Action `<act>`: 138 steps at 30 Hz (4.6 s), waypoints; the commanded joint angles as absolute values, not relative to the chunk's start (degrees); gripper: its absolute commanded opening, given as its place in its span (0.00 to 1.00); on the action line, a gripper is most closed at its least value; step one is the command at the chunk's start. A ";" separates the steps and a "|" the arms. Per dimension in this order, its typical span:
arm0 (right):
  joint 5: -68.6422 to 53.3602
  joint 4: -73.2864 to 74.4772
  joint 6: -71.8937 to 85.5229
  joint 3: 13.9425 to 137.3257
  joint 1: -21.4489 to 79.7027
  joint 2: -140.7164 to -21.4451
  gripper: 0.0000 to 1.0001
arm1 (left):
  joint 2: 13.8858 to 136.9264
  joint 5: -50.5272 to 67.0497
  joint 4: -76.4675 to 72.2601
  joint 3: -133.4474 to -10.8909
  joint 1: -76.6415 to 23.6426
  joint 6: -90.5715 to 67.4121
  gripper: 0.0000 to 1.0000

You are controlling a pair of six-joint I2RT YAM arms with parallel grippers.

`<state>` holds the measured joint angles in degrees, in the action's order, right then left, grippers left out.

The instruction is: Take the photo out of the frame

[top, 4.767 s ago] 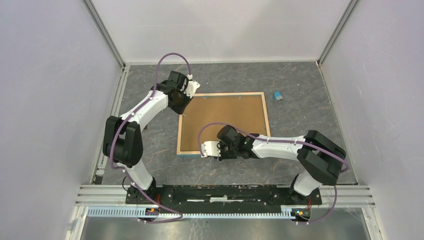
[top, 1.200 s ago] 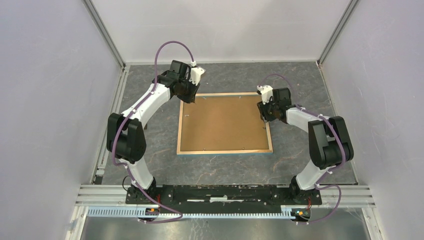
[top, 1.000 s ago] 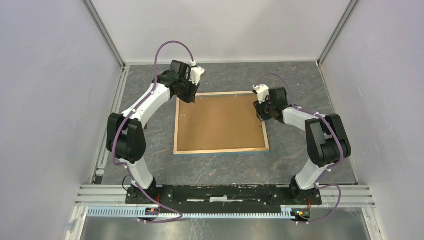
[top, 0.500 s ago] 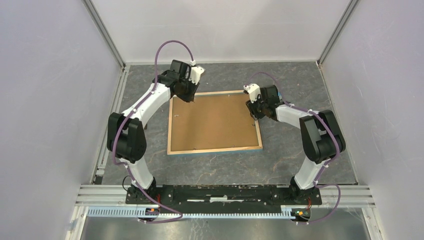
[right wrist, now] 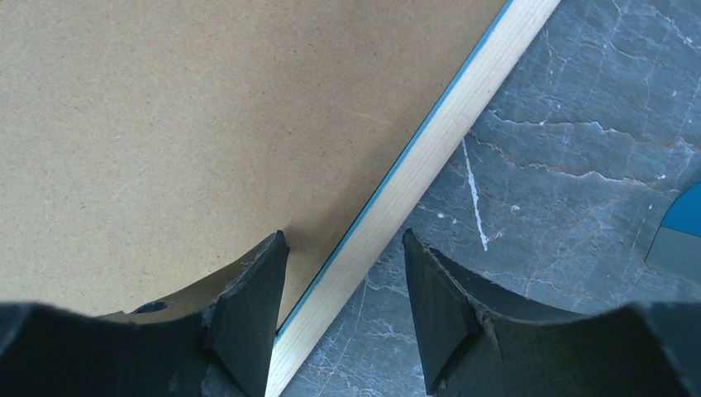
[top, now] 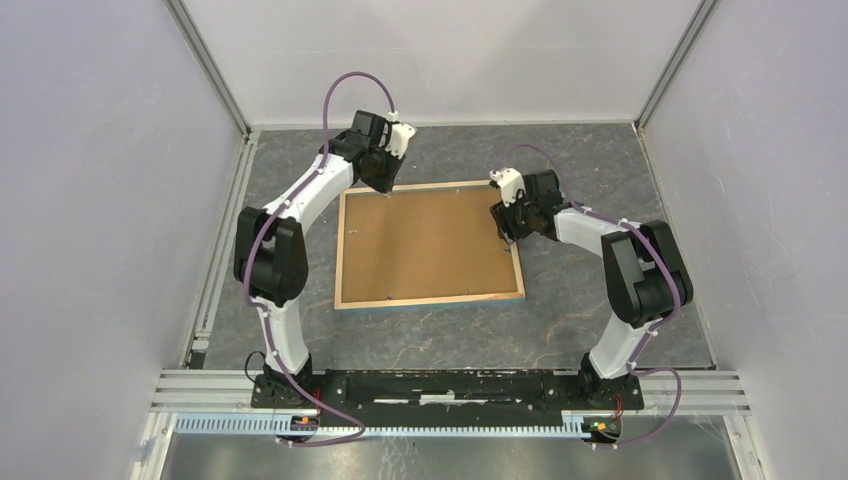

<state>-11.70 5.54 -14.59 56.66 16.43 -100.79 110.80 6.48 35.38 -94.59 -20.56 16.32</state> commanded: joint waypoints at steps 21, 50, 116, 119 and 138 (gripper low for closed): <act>-11.38 8.96 -14.24 56.51 14.63 -103.53 0.59 | 116.70 -2.01 33.34 -99.34 -20.69 16.26 0.02; -12.13 9.58 -14.41 57.07 14.50 -104.28 0.58 | 117.09 1.93 34.35 -101.68 -21.34 15.36 0.02; -11.49 10.26 -14.46 57.83 13.99 -105.05 0.57 | 110.92 3.46 36.12 -91.22 -20.81 21.03 0.02; -11.49 10.32 -14.41 57.91 14.06 -105.16 0.57 | 110.20 3.90 36.81 -90.95 -20.96 21.01 0.02; -16.39 21.45 -19.46 55.95 19.44 -86.03 0.68 | 98.78 9.00 40.85 -88.65 -17.10 14.42 0.02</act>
